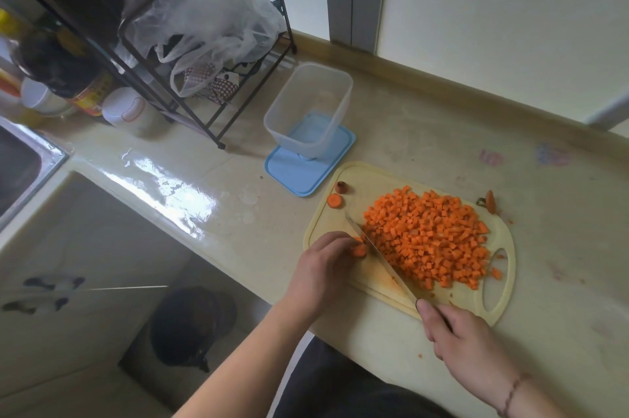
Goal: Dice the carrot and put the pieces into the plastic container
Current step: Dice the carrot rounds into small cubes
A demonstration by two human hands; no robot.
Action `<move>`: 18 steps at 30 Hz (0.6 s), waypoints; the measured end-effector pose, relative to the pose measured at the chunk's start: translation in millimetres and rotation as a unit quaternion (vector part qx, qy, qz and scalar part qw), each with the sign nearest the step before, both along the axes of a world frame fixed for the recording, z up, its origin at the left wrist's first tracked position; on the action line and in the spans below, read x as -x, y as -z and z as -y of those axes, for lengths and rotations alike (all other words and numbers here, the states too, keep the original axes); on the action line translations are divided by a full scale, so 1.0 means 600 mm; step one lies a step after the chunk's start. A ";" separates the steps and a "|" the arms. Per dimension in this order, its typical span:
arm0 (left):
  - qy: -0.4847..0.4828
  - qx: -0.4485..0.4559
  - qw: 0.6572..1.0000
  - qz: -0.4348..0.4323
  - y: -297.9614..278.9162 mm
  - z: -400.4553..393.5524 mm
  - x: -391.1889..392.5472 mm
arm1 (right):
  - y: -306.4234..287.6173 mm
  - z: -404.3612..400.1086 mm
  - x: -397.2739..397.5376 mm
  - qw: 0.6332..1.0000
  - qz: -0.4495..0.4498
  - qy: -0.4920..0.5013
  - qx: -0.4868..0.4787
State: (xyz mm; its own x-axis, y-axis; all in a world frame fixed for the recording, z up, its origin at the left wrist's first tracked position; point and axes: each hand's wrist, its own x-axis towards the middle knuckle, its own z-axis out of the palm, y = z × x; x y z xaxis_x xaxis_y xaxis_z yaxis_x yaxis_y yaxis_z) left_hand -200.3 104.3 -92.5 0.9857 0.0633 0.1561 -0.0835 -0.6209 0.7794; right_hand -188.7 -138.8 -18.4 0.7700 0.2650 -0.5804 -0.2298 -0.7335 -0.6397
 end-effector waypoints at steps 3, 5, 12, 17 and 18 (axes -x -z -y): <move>-0.039 -0.026 0.999 0.001 -0.001 -0.008 -0.013 | 0.001 0.000 0.001 1.000 -0.005 0.006 0.001; -0.065 -0.046 0.997 -0.018 -0.009 -0.007 -0.030 | 0.000 -0.002 0.002 1.000 -0.017 0.012 -0.003; -0.014 -0.110 0.994 -0.008 -0.020 -0.009 -0.054 | 0.008 -0.001 0.002 0.997 -0.056 0.040 -0.025; -0.049 -0.109 0.992 -0.030 -0.017 -0.004 -0.047 | 0.011 0.000 0.003 0.996 -0.069 0.050 -0.027; -0.058 -0.108 0.992 -0.030 -0.017 -0.005 -0.042 | 0.011 0.001 0.003 0.996 -0.073 0.051 -0.026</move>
State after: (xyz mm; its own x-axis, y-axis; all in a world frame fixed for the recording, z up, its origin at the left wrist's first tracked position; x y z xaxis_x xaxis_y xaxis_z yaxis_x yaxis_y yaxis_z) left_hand -175.0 107.5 -82.0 0.9815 0.1495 0.1193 0.0417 -0.7762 0.6291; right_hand -190.3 -139.2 -25.1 0.7023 0.2225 -0.6762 -0.3946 -0.6690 -0.6299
